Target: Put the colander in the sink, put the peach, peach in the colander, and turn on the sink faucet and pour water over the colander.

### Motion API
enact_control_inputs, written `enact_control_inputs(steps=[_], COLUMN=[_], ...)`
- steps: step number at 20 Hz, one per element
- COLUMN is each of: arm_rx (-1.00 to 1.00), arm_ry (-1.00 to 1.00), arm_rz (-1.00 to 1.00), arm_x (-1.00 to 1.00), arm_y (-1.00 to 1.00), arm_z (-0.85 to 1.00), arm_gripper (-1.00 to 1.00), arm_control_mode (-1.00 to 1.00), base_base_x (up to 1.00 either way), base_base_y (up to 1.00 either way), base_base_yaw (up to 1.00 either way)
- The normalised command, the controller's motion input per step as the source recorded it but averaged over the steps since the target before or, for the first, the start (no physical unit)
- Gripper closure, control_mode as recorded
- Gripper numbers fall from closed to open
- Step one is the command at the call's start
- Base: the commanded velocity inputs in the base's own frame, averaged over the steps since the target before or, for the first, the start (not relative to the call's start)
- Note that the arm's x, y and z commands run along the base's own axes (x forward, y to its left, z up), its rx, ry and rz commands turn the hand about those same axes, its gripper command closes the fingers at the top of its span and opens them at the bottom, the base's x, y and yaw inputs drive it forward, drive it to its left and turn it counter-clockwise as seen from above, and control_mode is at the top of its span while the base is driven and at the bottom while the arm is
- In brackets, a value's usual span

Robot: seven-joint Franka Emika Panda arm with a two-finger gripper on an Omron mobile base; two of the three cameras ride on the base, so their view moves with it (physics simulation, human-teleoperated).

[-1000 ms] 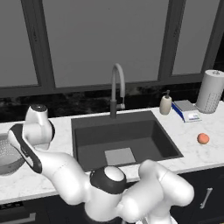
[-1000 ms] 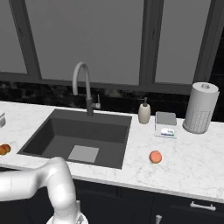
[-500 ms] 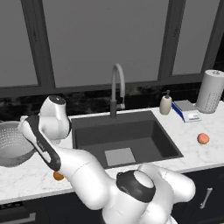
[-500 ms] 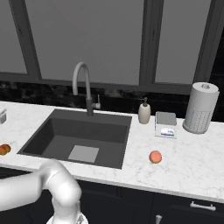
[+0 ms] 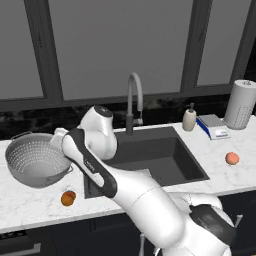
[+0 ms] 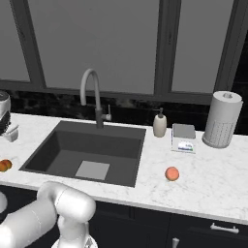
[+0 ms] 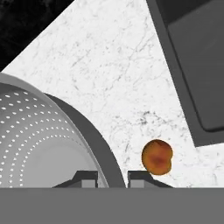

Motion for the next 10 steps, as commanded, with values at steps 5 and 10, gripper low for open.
enact_control_inputs(steps=[5,10], arm_rx=[-0.02,-0.02], arm_ry=[0.00,0.03], arm_rz=[-0.12,-0.08], arm_x=[-0.19,-0.12], arm_y=[-0.90,-0.80], arm_z=[0.26,0.38], arm_gripper=[1.00,1.00], arm_control_mode=[-1.00,-1.00], base_base_x=[0.00,0.00], base_base_y=[0.00,0.00], base_base_yaw=[0.00,0.00])
